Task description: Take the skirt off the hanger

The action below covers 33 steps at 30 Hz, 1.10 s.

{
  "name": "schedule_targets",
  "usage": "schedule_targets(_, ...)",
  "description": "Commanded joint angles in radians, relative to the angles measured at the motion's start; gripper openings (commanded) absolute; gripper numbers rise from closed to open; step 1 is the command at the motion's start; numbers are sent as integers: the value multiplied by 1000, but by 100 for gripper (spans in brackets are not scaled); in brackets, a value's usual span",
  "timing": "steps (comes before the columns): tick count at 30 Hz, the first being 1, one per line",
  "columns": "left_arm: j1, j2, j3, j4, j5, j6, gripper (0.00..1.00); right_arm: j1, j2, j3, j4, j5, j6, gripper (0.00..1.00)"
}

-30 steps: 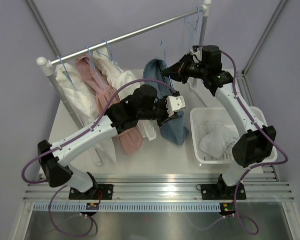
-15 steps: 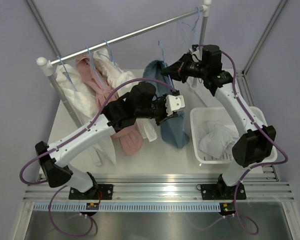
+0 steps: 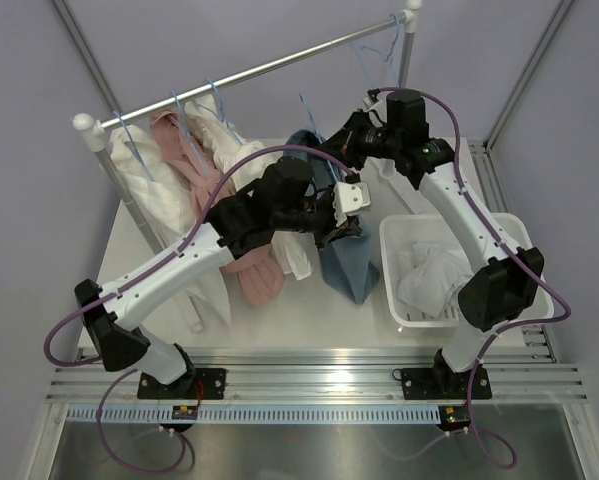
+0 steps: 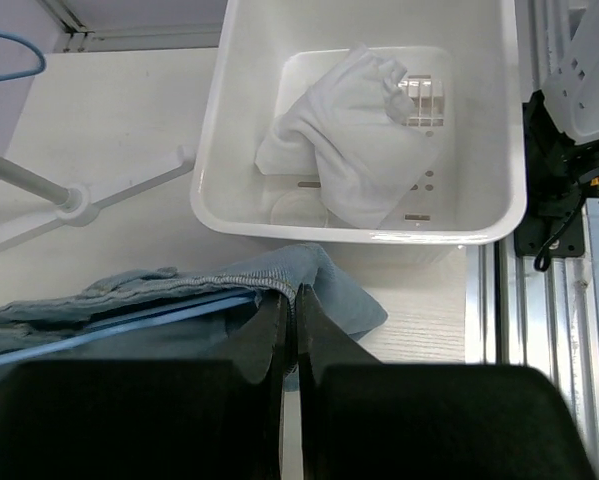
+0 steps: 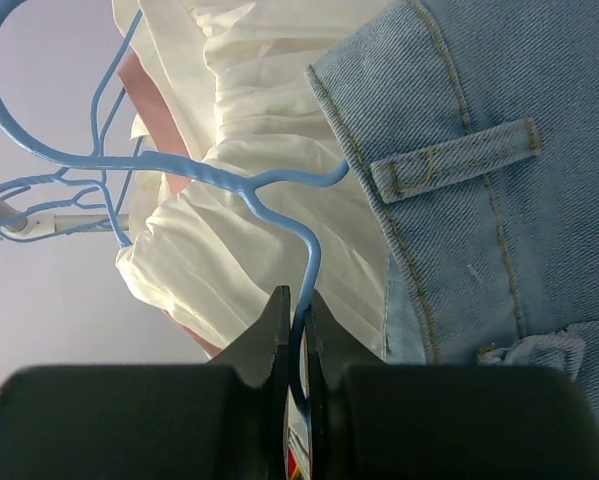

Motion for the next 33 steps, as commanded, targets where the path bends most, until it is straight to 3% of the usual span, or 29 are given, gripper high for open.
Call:
schedule_targets(1, 0, 9, 38, 80, 99, -38, 0, 5, 21, 75, 56, 65, -58, 0)
schedule_targets(9, 14, 18, 56, -26, 167, -35, 0, 4, 84, 151, 95, 44, -39, 0)
schedule_targets(15, 55, -54, -114, 50, 174, -75, 0, -25, 65, 135, 148, -30, -1, 0)
schedule_targets(19, 57, -71, -135, 37, 167, -76, 6, -39, 56, 122, 183, -68, 34, 0)
schedule_targets(20, 55, -71, -137, 33, 162, -73, 8, -41, 55, 118, 205, -78, 43, 0)
schedule_targets(24, 58, -91, -143, 51, 110, -69, 36, -42, 39, 81, 234, -154, 51, 0)
schedule_targets(33, 75, -178, -189, 112, -76, -73, 56, -68, -28, 23, 104, -367, -199, 0)
